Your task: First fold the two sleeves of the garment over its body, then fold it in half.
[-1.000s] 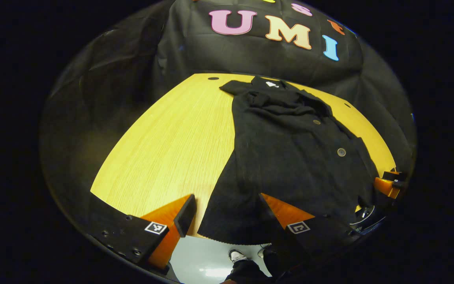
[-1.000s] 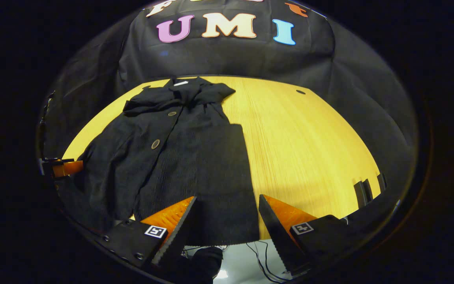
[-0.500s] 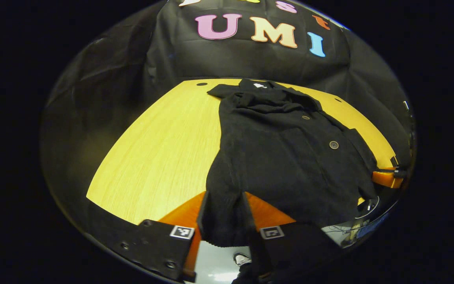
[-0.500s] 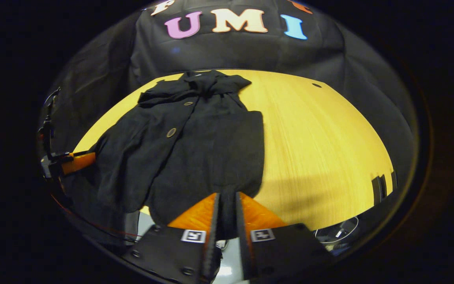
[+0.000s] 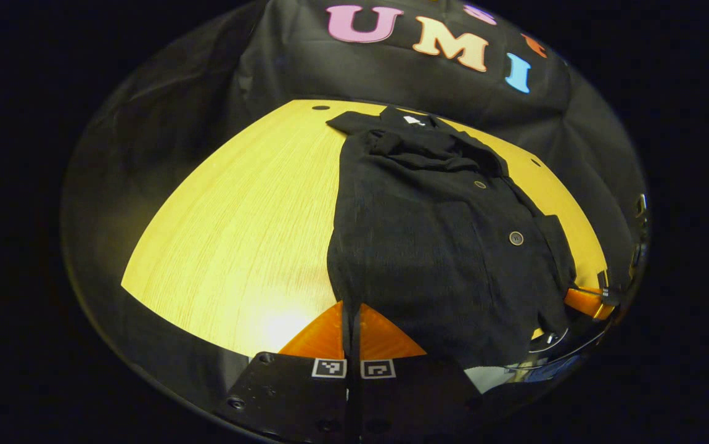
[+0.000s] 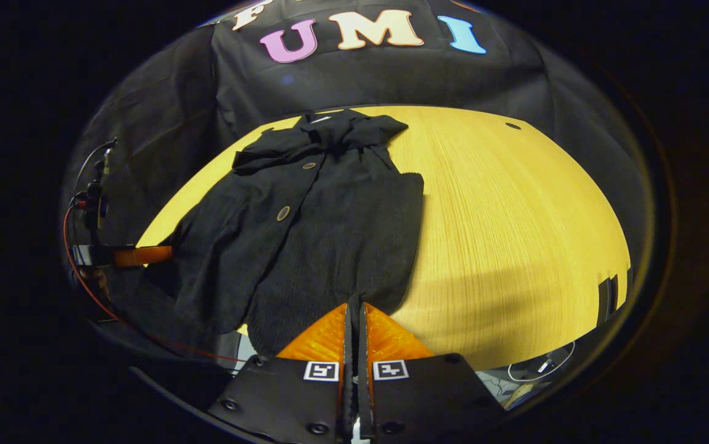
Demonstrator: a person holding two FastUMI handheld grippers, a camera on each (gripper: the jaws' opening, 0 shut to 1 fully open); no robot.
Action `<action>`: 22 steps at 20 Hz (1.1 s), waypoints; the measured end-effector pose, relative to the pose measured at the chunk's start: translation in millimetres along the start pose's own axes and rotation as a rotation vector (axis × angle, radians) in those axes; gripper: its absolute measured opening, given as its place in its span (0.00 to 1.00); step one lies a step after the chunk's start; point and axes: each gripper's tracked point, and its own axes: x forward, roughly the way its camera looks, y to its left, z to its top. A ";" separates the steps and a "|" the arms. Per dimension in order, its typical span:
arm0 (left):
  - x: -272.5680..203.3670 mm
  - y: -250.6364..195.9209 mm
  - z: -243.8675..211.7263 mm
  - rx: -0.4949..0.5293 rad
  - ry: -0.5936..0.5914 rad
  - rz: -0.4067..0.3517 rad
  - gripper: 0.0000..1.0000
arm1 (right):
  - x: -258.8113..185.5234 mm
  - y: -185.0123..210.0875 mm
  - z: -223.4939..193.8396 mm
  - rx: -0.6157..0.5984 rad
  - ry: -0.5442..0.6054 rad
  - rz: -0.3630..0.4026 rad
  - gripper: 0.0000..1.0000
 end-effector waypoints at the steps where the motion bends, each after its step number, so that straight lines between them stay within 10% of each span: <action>1: -1.2 0.6 1.7 -0.010 0.003 0.017 0.00 | -4.2 -1.4 5.0 -0.008 -0.018 0.019 0.06; 22: -17.3 -52.6 186.1 -0.030 -0.234 -0.114 0.00 | -18.8 23.5 208.7 -0.087 -0.261 0.140 0.06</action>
